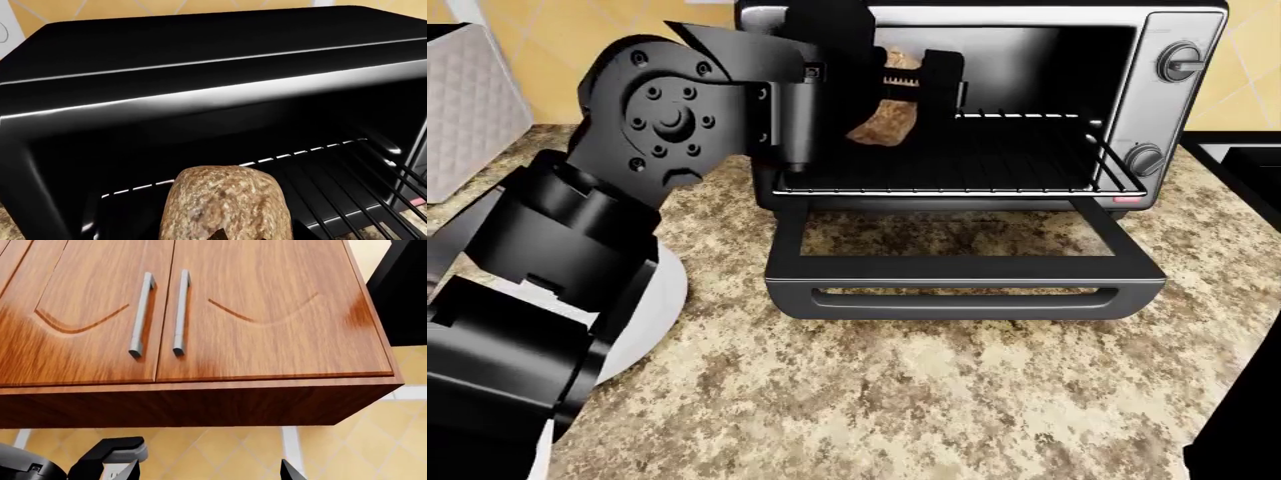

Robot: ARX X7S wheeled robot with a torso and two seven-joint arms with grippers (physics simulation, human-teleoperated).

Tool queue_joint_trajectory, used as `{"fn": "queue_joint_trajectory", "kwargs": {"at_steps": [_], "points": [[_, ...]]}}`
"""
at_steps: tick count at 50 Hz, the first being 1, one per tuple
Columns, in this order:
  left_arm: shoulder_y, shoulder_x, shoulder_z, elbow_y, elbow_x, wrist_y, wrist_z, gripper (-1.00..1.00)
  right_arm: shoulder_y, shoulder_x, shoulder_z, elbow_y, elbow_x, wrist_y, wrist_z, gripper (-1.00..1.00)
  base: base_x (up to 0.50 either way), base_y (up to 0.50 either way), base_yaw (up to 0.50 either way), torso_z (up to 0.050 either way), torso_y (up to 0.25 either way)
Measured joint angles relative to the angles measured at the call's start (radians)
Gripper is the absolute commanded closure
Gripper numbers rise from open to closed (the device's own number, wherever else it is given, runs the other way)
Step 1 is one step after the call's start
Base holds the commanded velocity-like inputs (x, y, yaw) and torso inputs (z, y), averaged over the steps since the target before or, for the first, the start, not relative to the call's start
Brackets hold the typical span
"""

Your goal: Place the bread on the rack of the toaster oven.

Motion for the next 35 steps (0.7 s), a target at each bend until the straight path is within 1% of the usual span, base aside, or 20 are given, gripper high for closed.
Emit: {"fn": "queue_joint_trajectory", "kwargs": {"at_steps": [26,27,35], "points": [[0.005,0.003,0.025,-0.003,-0.003,0.010,0.000,1.00,-0.040,0.000,-0.032,0.050,-0.083,-0.057,0.041,-1.00,0.00,0.00,0.00,0.000,0.000],[0.005,0.003,0.026,-0.002,-0.004,0.010,-0.001,-1.00,-0.041,0.000,-0.033,0.051,-0.085,-0.059,0.042,-1.00,0.00,0.00,0.00,0.000,0.000],[0.000,0.001,0.023,0.004,-0.025,0.010,-0.021,-1.00,-0.047,0.000,-0.036,0.060,-0.099,-0.069,0.047,-1.00,0.00,0.00,0.00,0.000,0.000]]}}
